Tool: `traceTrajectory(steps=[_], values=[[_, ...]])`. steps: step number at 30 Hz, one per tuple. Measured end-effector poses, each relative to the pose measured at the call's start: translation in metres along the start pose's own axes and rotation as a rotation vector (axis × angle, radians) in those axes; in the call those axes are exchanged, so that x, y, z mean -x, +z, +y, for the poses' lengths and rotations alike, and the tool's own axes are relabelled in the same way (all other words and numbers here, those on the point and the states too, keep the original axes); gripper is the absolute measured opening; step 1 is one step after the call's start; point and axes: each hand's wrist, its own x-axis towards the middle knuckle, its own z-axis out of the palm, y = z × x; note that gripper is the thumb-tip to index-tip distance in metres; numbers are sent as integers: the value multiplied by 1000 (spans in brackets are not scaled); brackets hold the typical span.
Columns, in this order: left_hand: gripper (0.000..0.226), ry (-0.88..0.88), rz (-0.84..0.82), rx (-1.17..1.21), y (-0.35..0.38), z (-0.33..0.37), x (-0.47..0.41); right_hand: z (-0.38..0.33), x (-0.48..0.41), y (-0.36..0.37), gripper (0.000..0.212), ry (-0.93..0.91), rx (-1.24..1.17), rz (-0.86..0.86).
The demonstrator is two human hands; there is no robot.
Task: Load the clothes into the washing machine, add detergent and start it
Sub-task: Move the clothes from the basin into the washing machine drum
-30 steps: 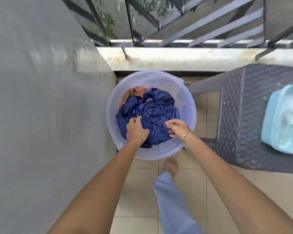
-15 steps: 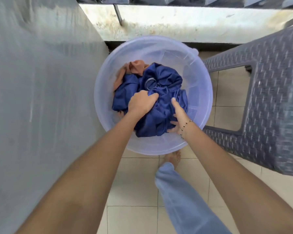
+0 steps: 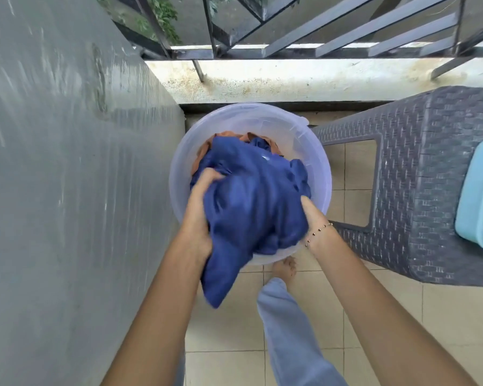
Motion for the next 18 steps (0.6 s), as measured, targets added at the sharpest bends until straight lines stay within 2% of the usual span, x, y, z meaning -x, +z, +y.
traceTrajectory(steps=[2, 4, 5, 7, 9, 11, 13, 14, 16, 17, 18], values=[[23, 164, 171, 135, -14, 7, -7, 5, 8, 6, 25, -68, -197, -33], [57, 229, 343, 10, -22, 9, -9, 11, 24, 13, 19, -120, -243, -49], [76, 221, 314, -77, -23, 8, -5, 16, 30, 17, 21, -163, -237, -46], [104, 162, 109, -201, -18, -5, 4, 24, 42, 26, 26, -263, -146, -22], [116, 119, -42, -277, -14, -21, 16, 28, 55, 34, 9, -346, 72, 2], [120, 76, -38, -330, -12, -33, 18, 33, 66, 39, 12, -402, 336, -89], [113, 6, -10, -357, -13, -37, 18, 34, 73, 39, 19, -482, 544, -193], [100, -16, -21, -352, -16, -37, 18, 32, 75, 38, 20, -550, 638, -236], [58, -46, -75, -291, -27, -38, 17, 28, 75, 35, 15, -632, 780, -366], [44, -52, -72, -251, -34, -38, 17, 24, 77, 33, 12, -636, 823, -457], [40, -60, -44, -211, -39, -38, 16, 22, 76, 30, 8, -603, 846, -562]])
